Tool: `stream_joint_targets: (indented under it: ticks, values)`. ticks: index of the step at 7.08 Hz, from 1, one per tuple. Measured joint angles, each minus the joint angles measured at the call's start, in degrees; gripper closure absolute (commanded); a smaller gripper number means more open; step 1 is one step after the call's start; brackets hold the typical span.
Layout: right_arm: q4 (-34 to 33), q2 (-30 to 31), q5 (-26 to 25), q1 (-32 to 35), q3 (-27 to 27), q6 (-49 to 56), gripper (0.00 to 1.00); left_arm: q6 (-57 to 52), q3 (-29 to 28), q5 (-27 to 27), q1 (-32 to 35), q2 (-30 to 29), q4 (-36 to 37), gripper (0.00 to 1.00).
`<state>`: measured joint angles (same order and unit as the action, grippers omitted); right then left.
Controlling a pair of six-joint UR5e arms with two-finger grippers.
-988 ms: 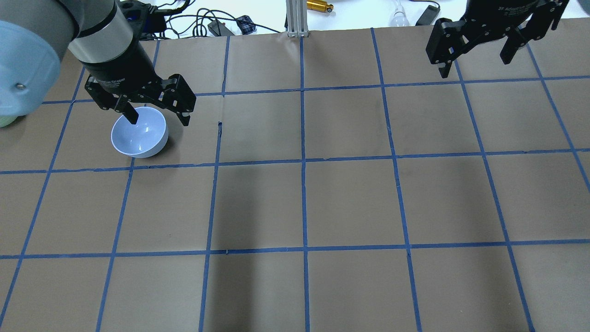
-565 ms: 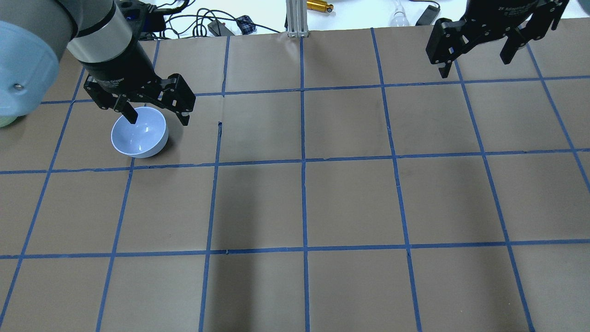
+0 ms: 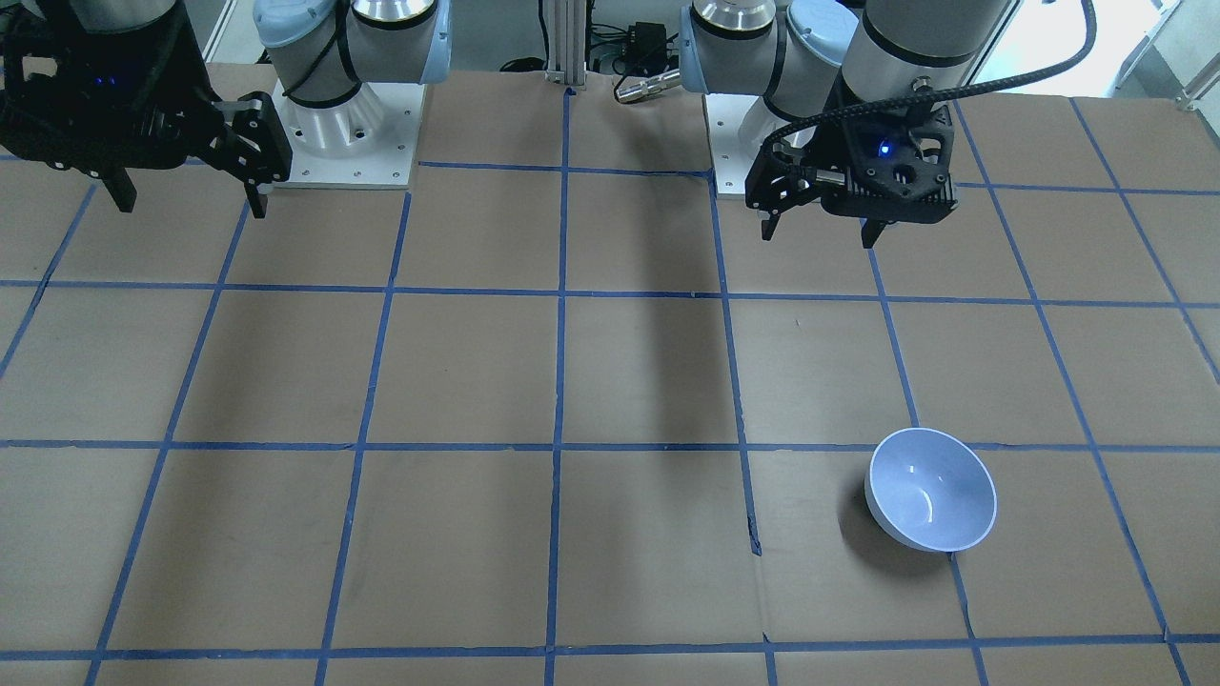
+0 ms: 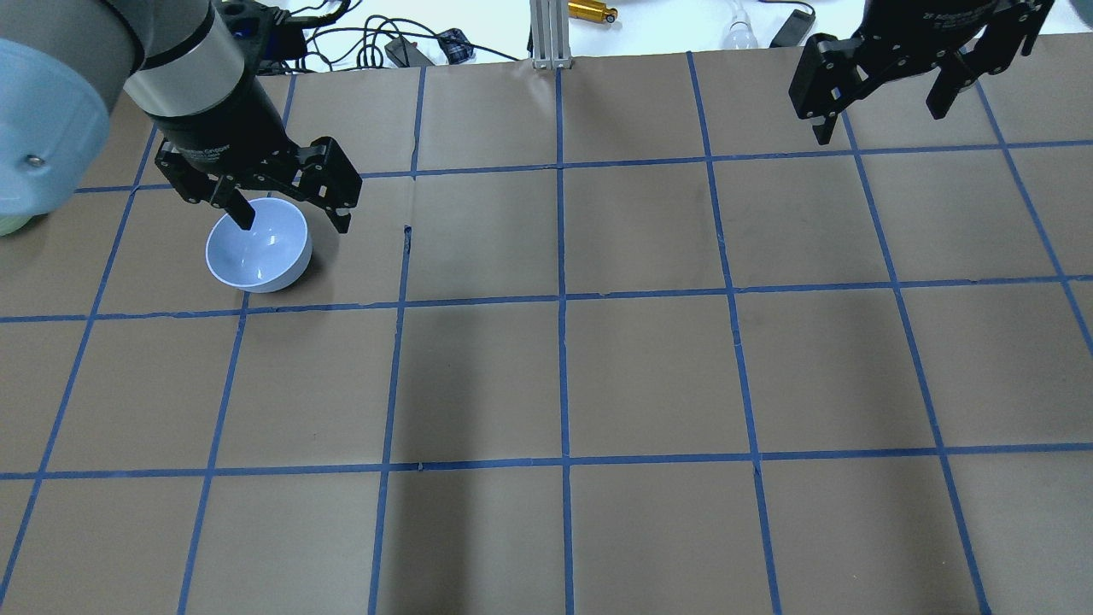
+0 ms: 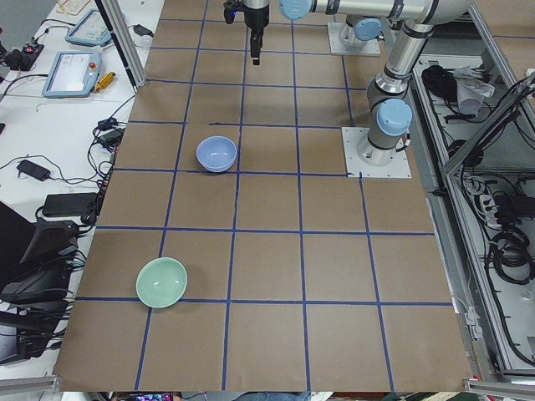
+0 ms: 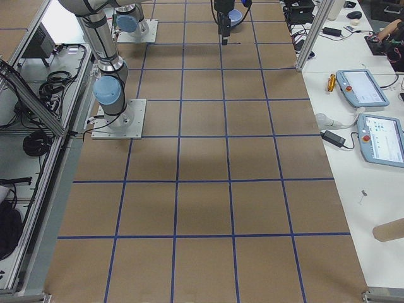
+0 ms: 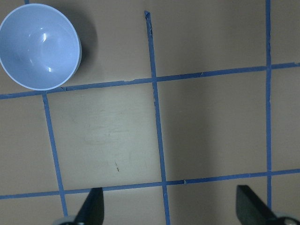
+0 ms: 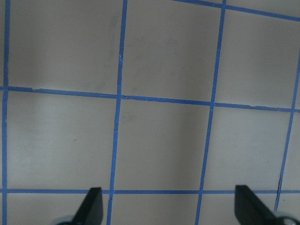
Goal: Stack green bowl on blue bowl
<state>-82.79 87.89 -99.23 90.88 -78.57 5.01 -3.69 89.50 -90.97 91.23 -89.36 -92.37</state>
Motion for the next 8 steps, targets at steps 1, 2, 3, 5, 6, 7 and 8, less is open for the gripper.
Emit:
stream_joint_targets:
  ticks: [1,2,3,5,6,7,8]
  values:
    - [0.00,0.00,0.00,0.00,0.00,0.00,0.00,-1.74,0.16,0.02,-0.56,0.00,0.02,0.00]
    - [0.00,0.00,0.00,0.00,0.00,0.00,0.00,-6.61,0.45,0.10,-2.54,0.01,0.08,0.00]
    - [0.00,0.00,0.00,0.00,0.00,0.00,0.00,-12.90,0.72,0.21,-6.32,-0.19,0.16,0.00]
    - [0.00,0.00,0.00,0.00,0.00,0.00,0.00,-28.65,1.02,0.53,-16.45,-2.45,1.26,0.00]
    - [0.00,0.00,0.00,0.00,0.00,0.00,0.00,-36.67,0.90,0.75,-20.83,-4.53,3.62,0.00]
    - [0.00,0.00,0.00,0.00,0.00,0.00,0.00,-44.98,0.49,0.89,-24.97,-7.22,6.71,0.00]
    - [0.00,0.00,0.00,0.00,0.00,0.00,0.00,-52.87,0.13,0.97,-28.67,-9.92,10.22,0.00]
